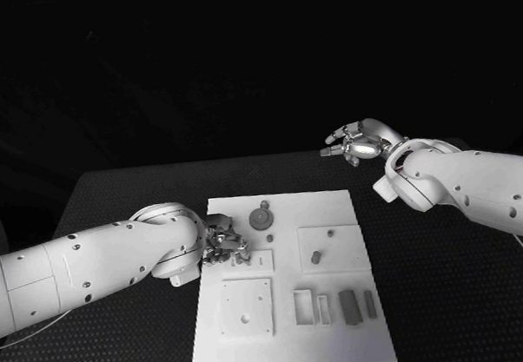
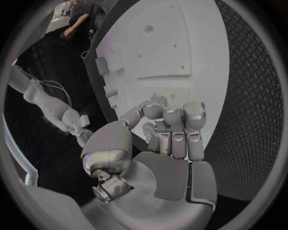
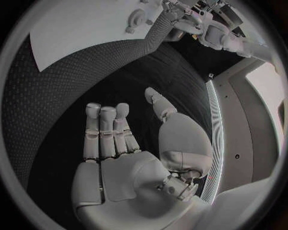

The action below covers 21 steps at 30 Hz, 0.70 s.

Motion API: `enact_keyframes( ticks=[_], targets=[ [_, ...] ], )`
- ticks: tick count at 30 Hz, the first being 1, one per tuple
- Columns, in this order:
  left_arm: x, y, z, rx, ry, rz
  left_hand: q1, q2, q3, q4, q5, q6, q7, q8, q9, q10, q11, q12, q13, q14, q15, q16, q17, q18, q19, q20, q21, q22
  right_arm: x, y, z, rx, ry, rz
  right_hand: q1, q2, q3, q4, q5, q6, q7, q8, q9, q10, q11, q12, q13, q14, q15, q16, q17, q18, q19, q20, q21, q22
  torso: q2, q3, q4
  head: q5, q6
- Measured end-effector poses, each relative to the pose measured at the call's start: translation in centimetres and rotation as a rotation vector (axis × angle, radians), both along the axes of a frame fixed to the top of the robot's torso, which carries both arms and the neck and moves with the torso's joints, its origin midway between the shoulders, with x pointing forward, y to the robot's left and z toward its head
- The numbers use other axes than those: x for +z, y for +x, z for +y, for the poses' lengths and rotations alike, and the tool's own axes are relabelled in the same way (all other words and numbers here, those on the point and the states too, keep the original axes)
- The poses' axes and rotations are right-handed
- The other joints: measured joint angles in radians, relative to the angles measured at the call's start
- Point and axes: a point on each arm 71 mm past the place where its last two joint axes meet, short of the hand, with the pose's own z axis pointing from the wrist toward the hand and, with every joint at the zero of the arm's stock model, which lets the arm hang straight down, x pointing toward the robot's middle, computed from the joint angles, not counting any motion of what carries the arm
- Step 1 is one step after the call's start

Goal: Assemble the parts on the task board

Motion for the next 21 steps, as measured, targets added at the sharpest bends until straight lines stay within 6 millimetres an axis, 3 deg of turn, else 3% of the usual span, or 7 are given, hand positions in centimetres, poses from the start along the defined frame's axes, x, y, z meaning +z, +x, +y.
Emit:
enact_keyframes(
  ticks=[10,21],
  targets=[
    [-0.42,-0.18,-0.2,-0.008,0.007,0.002,-0.026,0.012,0.006,-0.008,0.0,0.0,0.0,0.003,0.002,0.0,0.0,0.005,-0.004,0.001,0.001,0.0,0.003,0.0,0.0,0.0,0.008,0.005,-0.01,-0.01,0.03,0.002,0.0,0.001,0.0,0.0,0.0,0.0,0.004,0.002,-0.002,0.0,-0.001,0.0,0.0,0.0,-0.001,0.0,0.0,0.002,-0.001,0.0,0.0,0.0,0.0,0.0,0.0,-0.0005,0.0001,-0.001,-0.001],
    [-0.52,-0.22,-0.32,-0.015,0.011,-0.004,-0.061,0.023,0.009,-0.006,0.004,0.0,0.0,0.003,0.003,0.0,-0.007,0.005,-0.012,0.007,-0.004,0.0,0.005,-0.01,0.003,-0.018,0.015,0.009,-0.01,-0.04,0.06,0.003,0.0,0.002,0.0,0.0,0.0,0.0,0.009,0.002,-0.002,0.0,-0.002,0.0,0.0,0.004,-0.003,0.0,0.0,0.002,-0.002,0.0,0.0,0.0,0.0,0.0,-0.001,-0.0001,-0.0003,-0.003,-0.002]
  ],
)
